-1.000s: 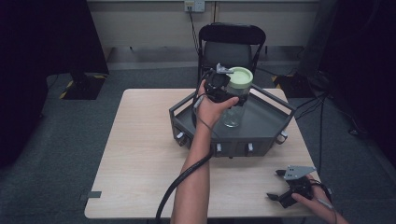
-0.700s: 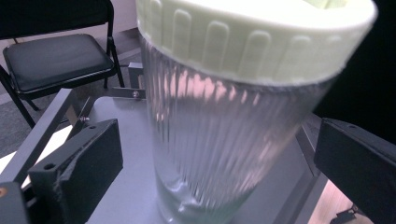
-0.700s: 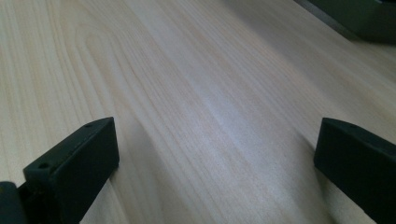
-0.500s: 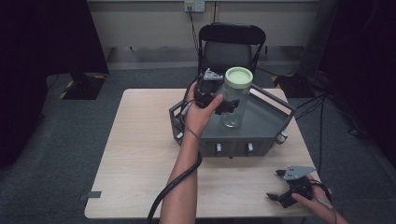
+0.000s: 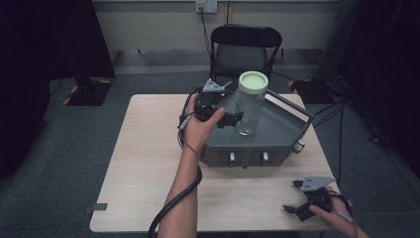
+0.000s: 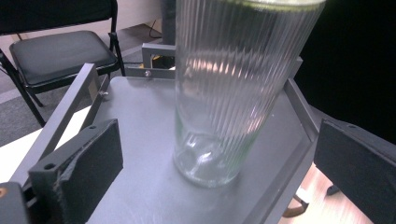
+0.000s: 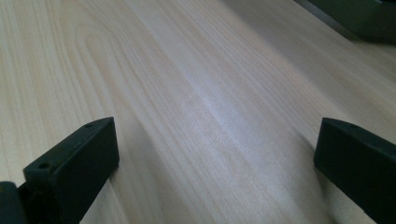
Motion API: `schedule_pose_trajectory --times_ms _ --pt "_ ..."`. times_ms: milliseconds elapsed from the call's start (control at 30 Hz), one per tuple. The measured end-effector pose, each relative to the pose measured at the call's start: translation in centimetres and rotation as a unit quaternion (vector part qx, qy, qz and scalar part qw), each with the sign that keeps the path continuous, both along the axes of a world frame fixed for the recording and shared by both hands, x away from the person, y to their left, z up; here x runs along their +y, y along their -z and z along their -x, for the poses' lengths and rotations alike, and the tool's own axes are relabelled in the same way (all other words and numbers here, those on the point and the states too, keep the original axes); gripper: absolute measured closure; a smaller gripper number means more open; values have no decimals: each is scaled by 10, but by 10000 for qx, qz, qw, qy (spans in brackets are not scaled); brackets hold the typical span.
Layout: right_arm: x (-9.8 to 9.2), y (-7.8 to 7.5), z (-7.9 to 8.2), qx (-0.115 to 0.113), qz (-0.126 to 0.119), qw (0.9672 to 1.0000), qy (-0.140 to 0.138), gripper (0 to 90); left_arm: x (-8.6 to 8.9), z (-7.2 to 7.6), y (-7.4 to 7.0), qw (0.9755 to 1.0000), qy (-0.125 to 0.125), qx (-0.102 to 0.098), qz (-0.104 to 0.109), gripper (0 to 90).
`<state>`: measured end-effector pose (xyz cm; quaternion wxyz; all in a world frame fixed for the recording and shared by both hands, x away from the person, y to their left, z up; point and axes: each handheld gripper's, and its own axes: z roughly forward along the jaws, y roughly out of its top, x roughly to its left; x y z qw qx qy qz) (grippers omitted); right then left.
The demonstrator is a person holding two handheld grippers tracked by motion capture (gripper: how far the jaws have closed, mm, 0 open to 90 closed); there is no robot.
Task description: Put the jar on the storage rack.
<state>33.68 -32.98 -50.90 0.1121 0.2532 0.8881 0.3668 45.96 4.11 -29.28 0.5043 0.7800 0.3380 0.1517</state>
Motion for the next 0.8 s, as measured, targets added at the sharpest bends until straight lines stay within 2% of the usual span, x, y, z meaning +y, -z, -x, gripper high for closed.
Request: schedule_pose_trajectory --times_ms 367,467,800 --pt "0 0 0 -3 -3 10000 2 0 21 11 14 10000 -28 36 33 8" --pt "0 0 0 -2 -3 10000 2 0 28 13 17 9999 -50 48 109 9" --pt "0 0 0 -3 -4 10000 2 0 46 21 25 9998 -150 16 108 10"
